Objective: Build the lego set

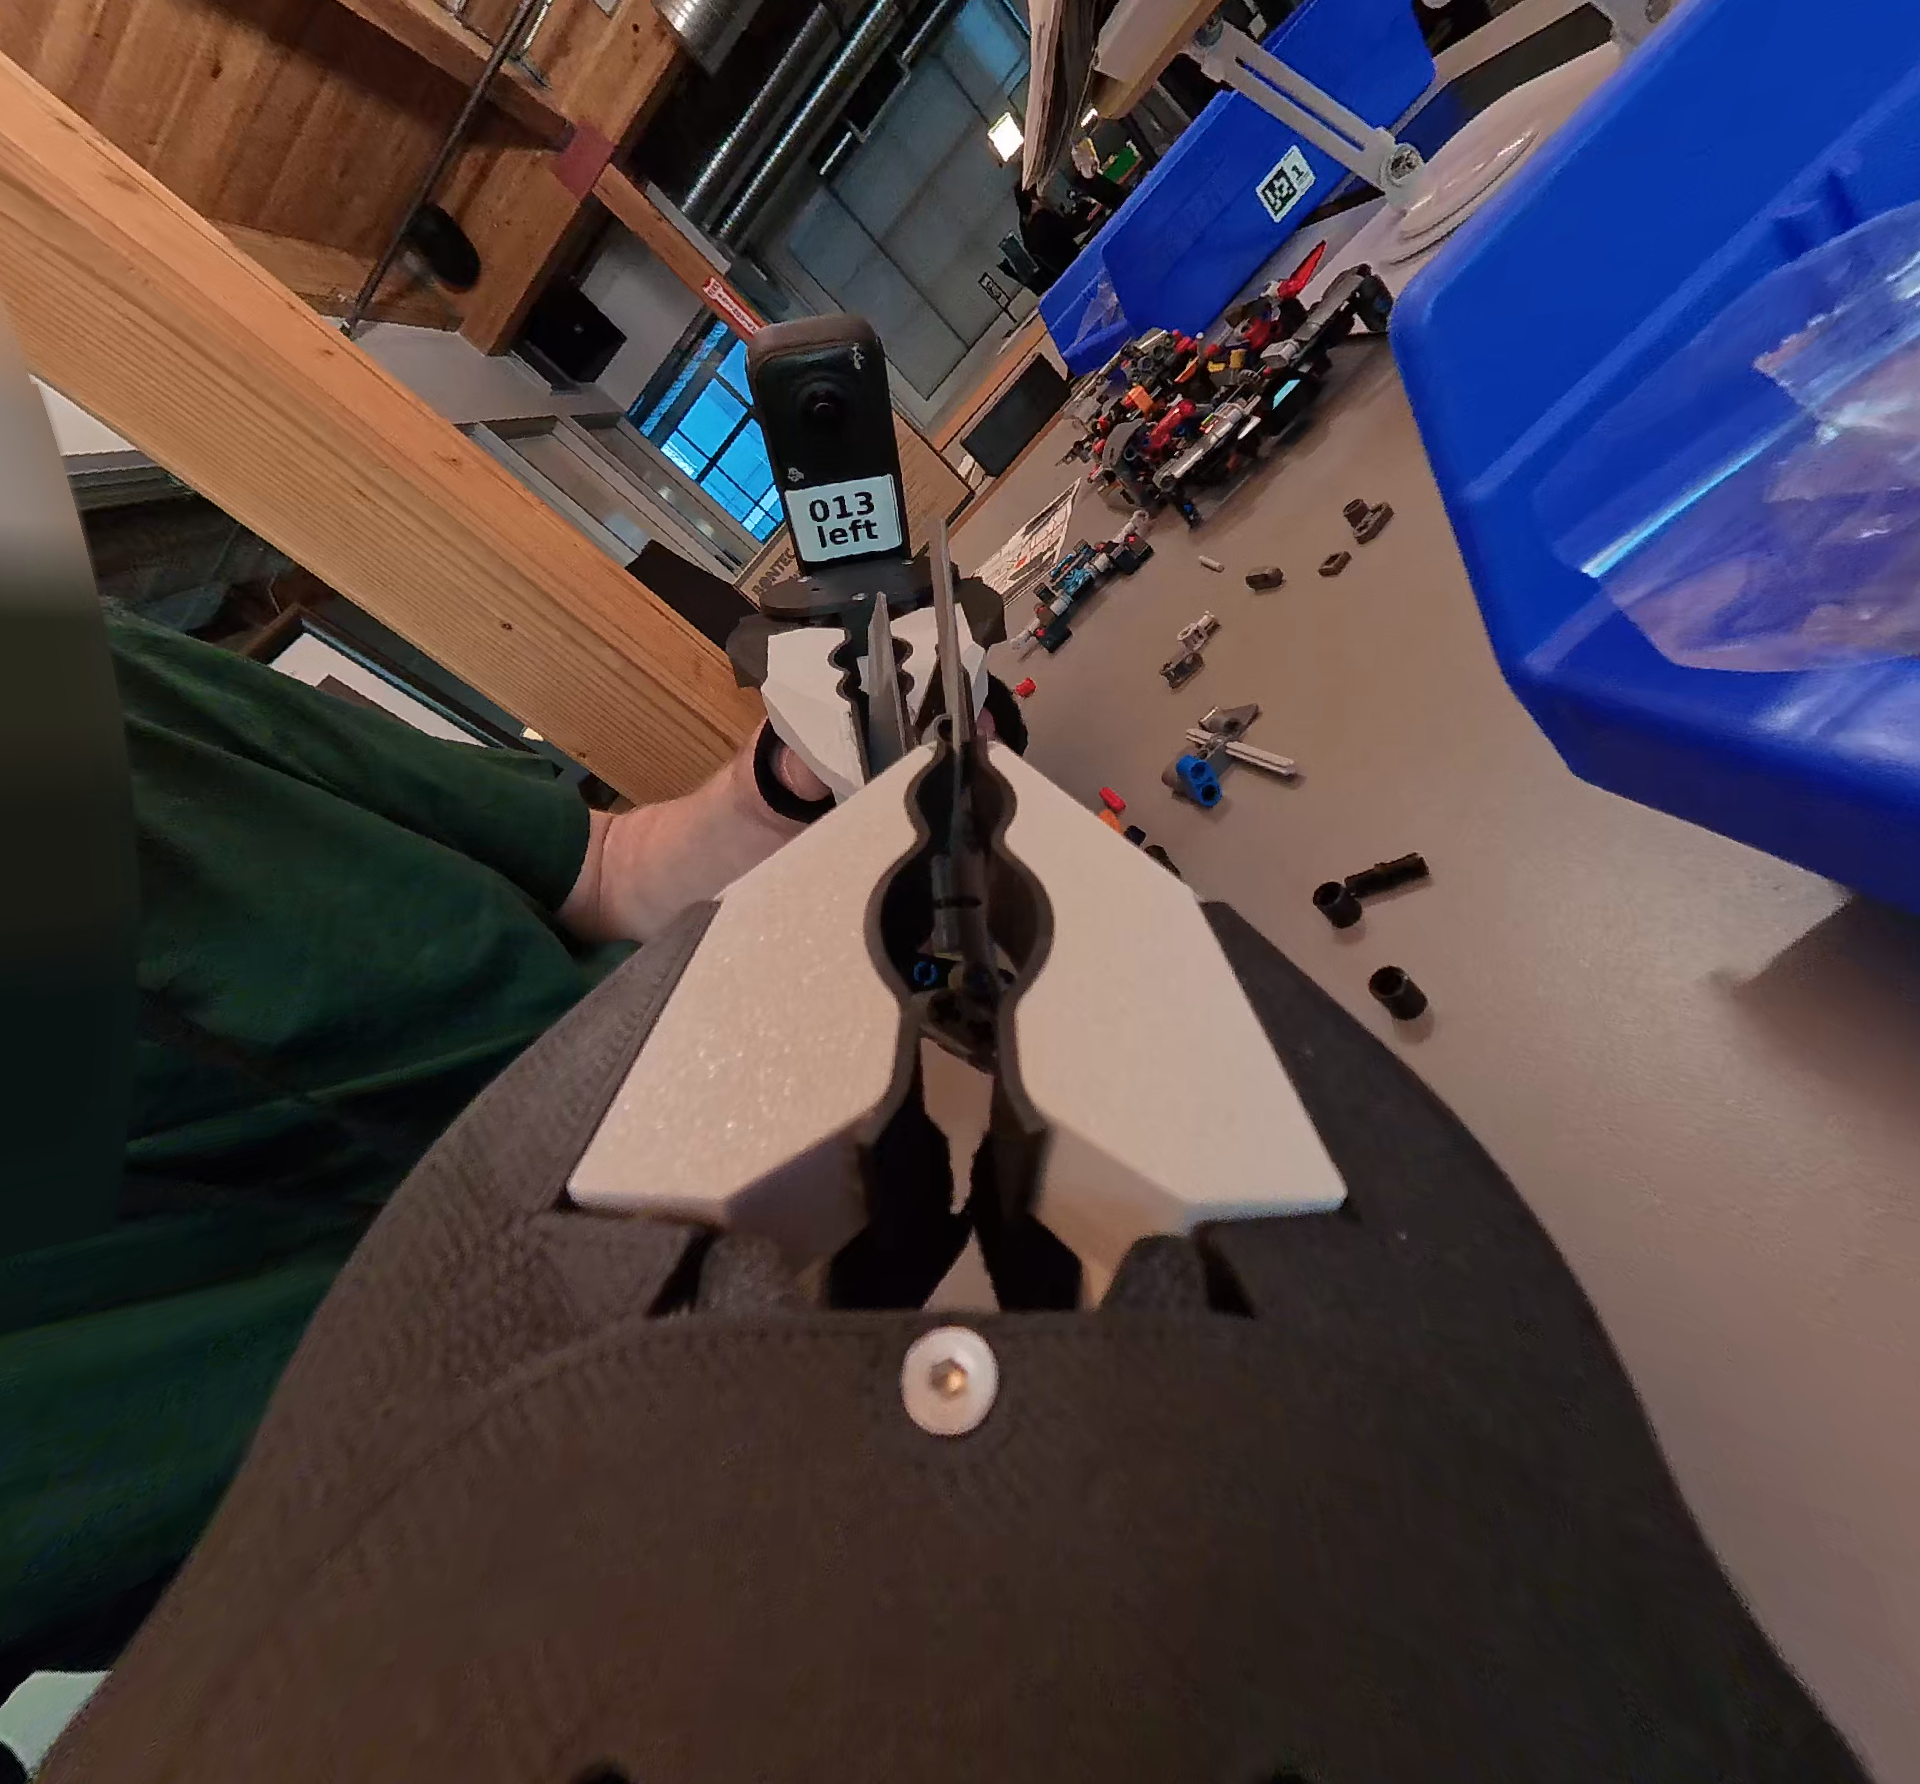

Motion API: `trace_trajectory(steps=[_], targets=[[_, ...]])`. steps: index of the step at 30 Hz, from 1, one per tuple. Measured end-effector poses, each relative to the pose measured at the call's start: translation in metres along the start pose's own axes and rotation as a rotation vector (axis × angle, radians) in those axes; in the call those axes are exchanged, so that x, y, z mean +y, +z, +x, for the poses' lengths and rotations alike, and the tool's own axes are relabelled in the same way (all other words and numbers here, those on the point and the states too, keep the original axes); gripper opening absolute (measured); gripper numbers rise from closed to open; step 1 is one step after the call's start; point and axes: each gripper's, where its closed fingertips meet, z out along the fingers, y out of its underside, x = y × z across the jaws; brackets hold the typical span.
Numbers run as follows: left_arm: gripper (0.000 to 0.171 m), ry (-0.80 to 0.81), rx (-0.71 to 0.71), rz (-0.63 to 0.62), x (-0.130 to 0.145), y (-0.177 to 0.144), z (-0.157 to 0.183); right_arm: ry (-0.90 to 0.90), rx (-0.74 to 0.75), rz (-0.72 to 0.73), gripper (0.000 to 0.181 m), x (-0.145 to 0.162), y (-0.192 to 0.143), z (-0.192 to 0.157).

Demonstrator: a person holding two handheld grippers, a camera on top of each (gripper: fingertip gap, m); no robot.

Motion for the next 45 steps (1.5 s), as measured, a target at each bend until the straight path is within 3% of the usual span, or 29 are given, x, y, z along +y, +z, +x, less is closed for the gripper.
trace_trajectory(steps=[19,45], targets=[[0.007,0.04,-0.019,-0.002,0.001,0.003,0.0,0.011,0.035,-0.01,0.0,0.001,-0.001,0.006],[0.006,0.248,-0.117,-0.076,0.006,0.004,-0.004,0.017,0.083,-0.033,0.0,0.004,0.0,0.013]])
